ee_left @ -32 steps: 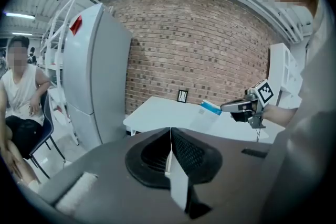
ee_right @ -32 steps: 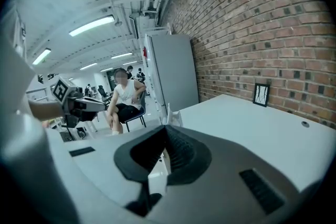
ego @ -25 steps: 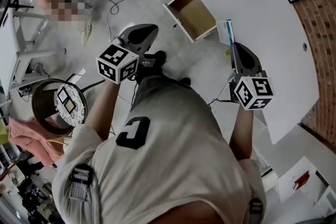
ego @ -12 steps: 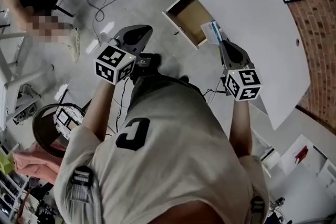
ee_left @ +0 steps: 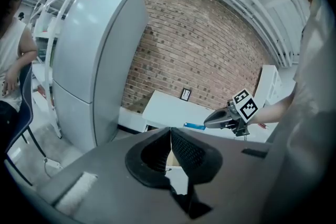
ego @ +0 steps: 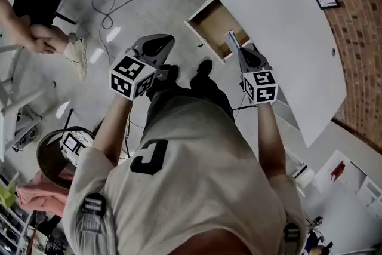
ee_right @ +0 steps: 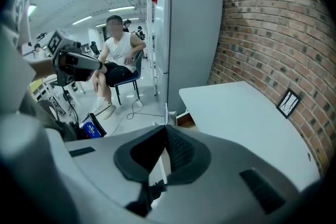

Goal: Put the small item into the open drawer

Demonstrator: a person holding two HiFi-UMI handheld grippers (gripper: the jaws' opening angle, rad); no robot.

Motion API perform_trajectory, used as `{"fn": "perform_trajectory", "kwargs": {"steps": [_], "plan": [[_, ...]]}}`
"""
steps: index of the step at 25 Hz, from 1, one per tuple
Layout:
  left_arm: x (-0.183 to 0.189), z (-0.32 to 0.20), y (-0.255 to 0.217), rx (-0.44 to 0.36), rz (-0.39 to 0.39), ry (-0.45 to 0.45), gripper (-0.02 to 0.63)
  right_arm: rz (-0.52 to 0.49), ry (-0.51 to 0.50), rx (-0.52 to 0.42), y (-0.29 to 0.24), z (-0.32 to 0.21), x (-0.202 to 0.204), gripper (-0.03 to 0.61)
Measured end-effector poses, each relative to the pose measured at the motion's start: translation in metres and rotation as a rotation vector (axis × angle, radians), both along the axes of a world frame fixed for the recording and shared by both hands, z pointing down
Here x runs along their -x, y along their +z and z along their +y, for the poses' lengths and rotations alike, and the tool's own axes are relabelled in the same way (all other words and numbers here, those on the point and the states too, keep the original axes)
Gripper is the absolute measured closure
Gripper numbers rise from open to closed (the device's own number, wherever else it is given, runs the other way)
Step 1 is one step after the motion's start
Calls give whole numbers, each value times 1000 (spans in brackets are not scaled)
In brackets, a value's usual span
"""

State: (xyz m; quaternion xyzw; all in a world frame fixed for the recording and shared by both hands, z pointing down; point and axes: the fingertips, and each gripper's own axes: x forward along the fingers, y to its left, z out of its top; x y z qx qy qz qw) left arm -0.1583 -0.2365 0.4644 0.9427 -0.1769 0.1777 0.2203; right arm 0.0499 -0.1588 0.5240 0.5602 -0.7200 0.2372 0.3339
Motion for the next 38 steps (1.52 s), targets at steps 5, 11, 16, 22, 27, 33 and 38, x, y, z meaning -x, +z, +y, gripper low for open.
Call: {"fn": "perform_trajectory", "kwargs": {"steps": [5,11,16,22,27,33,38], "plan": [[-19,-3,5,8,-19,2,607,1,-68,38,38,-9,-8,574],[-44,-9,17,63,-67,-13,607,-4,-174,118,99,-21,-14,574],[-64,-14,33,87,-121,-4,607,-26,-237,170,147,-33,-20,574],[-60,-19,58,130,-184,-48,607,-58,-288,189,176,-41,-13,574],[-60,-26,67,128,-198,-68,607,-41,-297,209,200,-40,-17,574],[-41,-19,76,152,-217,-89,607,-16,-309,245,229,-34,-8,574],[-26,-5,84,191,-250,-106,607,-11,-312,255,242,-37,1,574]]}}
